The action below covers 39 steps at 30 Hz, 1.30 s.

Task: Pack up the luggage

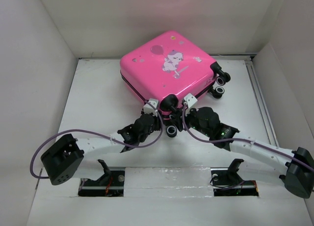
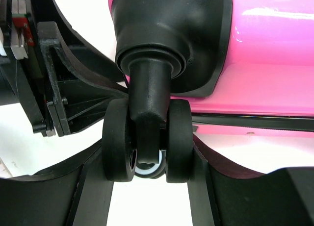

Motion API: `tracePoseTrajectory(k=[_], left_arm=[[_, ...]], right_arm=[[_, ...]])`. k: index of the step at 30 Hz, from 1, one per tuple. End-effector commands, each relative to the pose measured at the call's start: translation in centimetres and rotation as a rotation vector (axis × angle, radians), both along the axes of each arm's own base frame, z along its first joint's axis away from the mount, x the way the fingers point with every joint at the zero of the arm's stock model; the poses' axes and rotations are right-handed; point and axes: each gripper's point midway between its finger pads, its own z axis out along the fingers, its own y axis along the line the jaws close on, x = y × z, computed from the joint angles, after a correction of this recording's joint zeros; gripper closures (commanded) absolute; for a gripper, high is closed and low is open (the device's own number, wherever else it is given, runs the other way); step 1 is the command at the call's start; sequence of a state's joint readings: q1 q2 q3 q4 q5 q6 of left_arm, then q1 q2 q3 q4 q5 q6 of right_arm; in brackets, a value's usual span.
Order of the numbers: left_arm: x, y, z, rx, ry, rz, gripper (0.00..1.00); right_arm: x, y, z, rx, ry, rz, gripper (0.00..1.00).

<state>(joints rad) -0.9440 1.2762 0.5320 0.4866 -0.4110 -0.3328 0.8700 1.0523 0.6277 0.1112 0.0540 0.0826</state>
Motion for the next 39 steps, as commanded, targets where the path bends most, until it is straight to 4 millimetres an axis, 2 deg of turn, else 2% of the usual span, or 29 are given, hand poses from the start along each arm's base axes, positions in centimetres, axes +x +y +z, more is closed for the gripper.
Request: tracePoseTrajectory(k=[1, 3, 5, 7, 10, 11, 14, 18, 22, 25, 28, 29, 32, 36, 39], left_arm=[[3.0, 4.0, -0.3, 0.118, -0.038, 0.22, 0.66], [2.8, 4.5, -1.0, 0.122, -0.027, 0.233, 0.66], [2.6, 4.6, -0.7, 0.101, -0.027, 0.239, 0.66], [2.3, 4.7, -0.8, 0.107, -0.018, 0.23, 0.6], [2.0, 5.1, -1.2, 0.124, 0.0, 0.232, 0.46], [2.0, 5.4, -0.9, 0.116, -0.003, 0.251, 0.46], [1.6, 6.4, -1.7, 0.118, 0.014, 0.29, 0.49], [1.8, 6.7, -1.6, 0.123, 0.004, 0.31, 0.49], [3.5, 6.5, -0.3, 0.062, -0.017, 0.327, 0.53], [3.9, 4.6, 0.9, 0.014, -0.064, 0.222, 0.53], [2.8, 2.8, 1.4, 0.008, -0.077, 0.137, 0.55], [2.7, 2.7, 1.4, 0.029, -0.087, 0.129, 0.55], [2.0, 2.0, 1.0, 0.036, -0.062, 0.063, 0.56], [1.6, 3.5, -0.9, 0.101, 0.007, 0.121, 0.65], [1.3, 4.3, -1.5, 0.103, 0.043, 0.165, 0.65]], right_arm=[[-2.4, 2.2, 3.6, 0.103, -0.047, 0.15, 1.0], [-2.5, 2.1, 3.9, 0.111, -0.054, 0.15, 1.0], [-2.5, 2.1, 3.9, 0.111, -0.054, 0.15, 1.0], [-2.2, 1.9, 3.9, 0.11, -0.055, 0.141, 1.0], [-2.0, 2.1, 4.0, 0.104, -0.061, 0.143, 1.0], [-2.0, 2.1, 4.0, 0.104, -0.061, 0.143, 1.0], [-2.0, 2.1, 4.0, 0.104, -0.061, 0.143, 1.0], [-2.2, 2.1, 4.0, 0.105, -0.059, 0.152, 1.0], [-2.1, 1.7, 4.2, 0.112, -0.066, 0.142, 1.0], [-2.1, 1.6, 3.7, 0.105, -0.059, 0.142, 1.0], [-2.1, 1.6, 3.7, 0.105, -0.059, 0.142, 1.0], [-2.1, 1.6, 3.7, 0.105, -0.059, 0.142, 1.0], [-2.1, 1.7, 3.4, 0.098, -0.053, 0.141, 1.0], [-1.7, 1.6, 3.3, 0.092, -0.06, 0.135, 1.0], [-1.8, 1.7, 3.3, 0.094, -0.059, 0.144, 1.0]])
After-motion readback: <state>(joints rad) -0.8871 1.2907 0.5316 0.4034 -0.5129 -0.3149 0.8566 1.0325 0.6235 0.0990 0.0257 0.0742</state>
